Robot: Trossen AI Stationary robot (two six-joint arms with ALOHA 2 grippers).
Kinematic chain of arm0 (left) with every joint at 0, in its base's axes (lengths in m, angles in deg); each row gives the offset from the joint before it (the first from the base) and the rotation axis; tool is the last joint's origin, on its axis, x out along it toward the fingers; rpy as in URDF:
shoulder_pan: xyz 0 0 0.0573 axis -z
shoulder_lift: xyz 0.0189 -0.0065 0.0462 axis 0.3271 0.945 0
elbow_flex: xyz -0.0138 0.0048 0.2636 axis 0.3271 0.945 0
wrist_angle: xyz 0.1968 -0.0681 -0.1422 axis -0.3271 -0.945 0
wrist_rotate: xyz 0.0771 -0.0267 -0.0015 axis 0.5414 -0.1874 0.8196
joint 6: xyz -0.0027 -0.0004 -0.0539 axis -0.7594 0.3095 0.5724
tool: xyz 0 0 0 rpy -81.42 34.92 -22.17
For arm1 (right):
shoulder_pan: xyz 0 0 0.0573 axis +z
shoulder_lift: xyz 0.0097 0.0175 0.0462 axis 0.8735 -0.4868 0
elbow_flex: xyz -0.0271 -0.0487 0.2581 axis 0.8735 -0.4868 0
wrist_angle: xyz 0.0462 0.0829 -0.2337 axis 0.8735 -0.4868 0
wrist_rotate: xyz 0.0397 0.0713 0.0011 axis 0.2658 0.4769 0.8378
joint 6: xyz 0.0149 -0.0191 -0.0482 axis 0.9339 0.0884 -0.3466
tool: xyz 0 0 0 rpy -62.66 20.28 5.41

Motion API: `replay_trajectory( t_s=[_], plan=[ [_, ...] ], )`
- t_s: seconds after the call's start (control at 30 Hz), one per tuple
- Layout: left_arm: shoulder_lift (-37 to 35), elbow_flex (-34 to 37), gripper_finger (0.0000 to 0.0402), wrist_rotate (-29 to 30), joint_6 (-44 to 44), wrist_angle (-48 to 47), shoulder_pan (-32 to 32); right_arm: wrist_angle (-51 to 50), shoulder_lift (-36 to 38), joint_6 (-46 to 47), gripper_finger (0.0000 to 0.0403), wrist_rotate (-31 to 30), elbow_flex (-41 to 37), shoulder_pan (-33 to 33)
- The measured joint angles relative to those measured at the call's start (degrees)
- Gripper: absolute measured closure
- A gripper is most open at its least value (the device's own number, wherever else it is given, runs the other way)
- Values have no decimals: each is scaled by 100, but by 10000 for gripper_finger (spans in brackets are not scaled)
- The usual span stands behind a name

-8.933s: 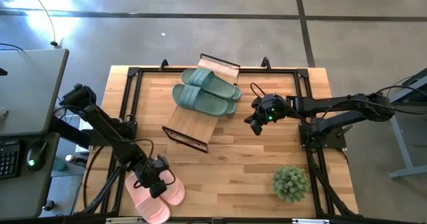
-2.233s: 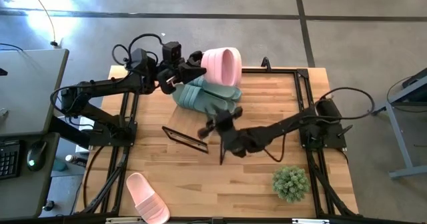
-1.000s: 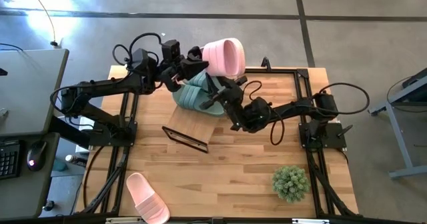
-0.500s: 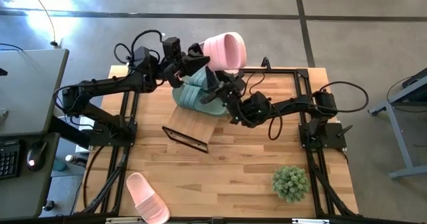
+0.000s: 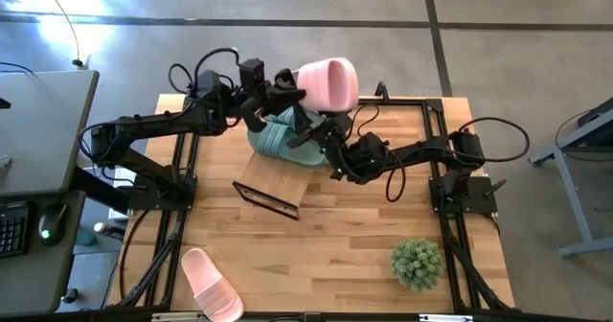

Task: Pick and place slides into the shelf
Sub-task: Put the pink slide under the shelf

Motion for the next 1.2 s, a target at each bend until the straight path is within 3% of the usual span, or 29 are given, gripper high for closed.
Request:
replay_trajectory(
  t_s=[0.13,0.27,0.63,0.9,1.2],
  plan=[
    [-7,0,402,-17,-15,4,-8,-10,-2,102,157,-76,0,-64],
    [-7,0,402,-36,-22,8,-7,-9,0,25,186,-83,0,-90],
    [-7,0,397,-83,-35,2,-7,-13,0,-307,365,-244,4,-53],
    [-9,-1,369,-234,-59,-110,-12,29,0,-533,369,-647,4,-51],
    [-13,-9,318,-949,-761,-53,-20,-89,250,-1274,369,-1107,4,99]
  ],
)
